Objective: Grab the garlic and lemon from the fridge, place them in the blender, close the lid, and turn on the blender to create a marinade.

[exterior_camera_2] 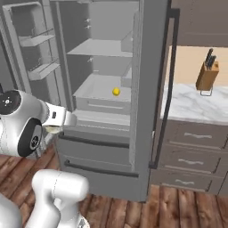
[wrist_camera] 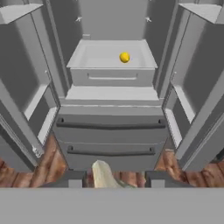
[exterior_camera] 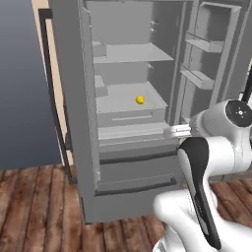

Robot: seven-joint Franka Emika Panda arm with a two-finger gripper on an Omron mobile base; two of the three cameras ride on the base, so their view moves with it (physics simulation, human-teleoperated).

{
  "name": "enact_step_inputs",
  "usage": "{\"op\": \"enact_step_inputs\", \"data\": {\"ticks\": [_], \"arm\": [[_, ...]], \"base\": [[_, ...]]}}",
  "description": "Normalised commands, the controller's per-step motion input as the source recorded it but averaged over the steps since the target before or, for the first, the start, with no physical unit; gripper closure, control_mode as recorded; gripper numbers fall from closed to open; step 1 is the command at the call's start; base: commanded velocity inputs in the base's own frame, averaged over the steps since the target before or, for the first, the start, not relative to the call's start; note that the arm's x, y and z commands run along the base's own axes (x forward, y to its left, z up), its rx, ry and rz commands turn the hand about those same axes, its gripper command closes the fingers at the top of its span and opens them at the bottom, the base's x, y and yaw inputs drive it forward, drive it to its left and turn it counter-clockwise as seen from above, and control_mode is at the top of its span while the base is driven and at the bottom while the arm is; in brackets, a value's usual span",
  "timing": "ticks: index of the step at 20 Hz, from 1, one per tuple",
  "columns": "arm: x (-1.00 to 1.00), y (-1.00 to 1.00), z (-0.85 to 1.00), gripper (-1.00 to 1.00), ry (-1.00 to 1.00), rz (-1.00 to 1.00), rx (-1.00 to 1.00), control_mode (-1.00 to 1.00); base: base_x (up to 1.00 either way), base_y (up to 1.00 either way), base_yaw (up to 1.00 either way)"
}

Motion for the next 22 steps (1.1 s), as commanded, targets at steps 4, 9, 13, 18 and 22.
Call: {"op": "enact_step_inputs", "data": {"ticks": [4,9,13,18,22], "arm": [[0.00,0.00,0.00,1.00,0.00,0.00,0.00,1.00],[0.00,0.00,0.00,1.00,0.00,0.00,0.00,1.00],[0.00,0.00,0.00,1.00,0.00,0.00,0.00,1.00],[0.00,0.00,0.00,1.00,0.00,0.00,0.00,1.00],[0.00,0.00,0.00,1.00,0.00,0.00,0.00,1.00]], "base": [[-0.92,0.00,0.33],[-1.00,0.00,0.64],[-0.82,0.13,0.86],[-0.50,0.26,0.96],[-0.31,0.31,1.00]]}}
